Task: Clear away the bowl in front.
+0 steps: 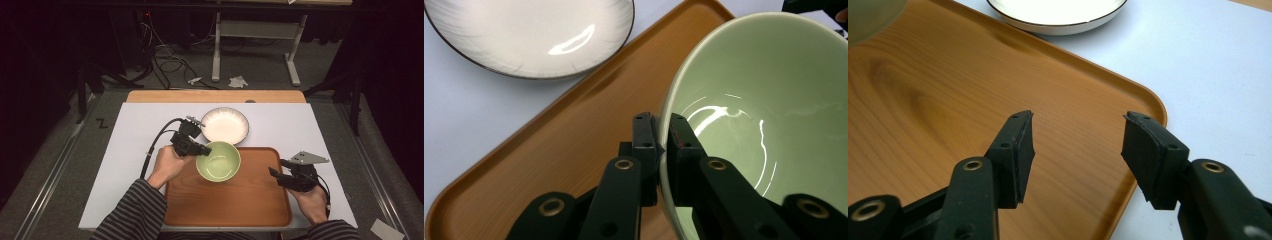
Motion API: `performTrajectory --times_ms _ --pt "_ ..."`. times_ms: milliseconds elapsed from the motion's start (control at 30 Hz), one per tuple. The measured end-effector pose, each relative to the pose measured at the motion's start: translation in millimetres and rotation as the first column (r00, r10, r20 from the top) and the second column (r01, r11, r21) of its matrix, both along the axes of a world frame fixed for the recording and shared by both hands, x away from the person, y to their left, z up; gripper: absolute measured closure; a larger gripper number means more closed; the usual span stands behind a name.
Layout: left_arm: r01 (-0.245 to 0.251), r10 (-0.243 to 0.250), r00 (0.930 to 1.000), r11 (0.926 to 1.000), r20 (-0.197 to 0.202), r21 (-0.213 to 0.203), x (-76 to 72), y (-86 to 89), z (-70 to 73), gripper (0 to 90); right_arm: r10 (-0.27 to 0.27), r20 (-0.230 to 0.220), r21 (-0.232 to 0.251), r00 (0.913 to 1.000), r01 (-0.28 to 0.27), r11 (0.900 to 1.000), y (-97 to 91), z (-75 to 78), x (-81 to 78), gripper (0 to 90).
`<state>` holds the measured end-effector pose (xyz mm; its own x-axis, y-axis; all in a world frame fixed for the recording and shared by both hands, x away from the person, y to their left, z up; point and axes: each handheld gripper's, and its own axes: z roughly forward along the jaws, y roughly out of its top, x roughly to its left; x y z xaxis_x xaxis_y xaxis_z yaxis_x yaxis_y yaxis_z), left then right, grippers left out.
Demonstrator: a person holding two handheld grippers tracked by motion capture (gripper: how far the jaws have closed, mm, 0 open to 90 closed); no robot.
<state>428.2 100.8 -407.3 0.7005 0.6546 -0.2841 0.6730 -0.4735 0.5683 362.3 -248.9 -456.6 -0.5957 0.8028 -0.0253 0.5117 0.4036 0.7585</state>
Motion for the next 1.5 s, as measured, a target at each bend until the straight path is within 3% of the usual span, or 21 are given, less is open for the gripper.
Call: performTrajectory --times_ms 500,1500 --pt "0.03 -0.029 0.9991 0.9989 -0.03 0.035 0.5 -16.1 -18.6 84.7 0.002 0.001 -0.002 1.0 -0.002 1.0 -0.5 0.4 -0.4 47.9" --pt "0.007 -0.001 0.9979 0.9959 -0.065 0.09 9.4 -29.7 -50.2 84.5 0.003 0.001 -0.001 1.0 -0.003 1.0 -0.4 0.7 -1.1 48.0"
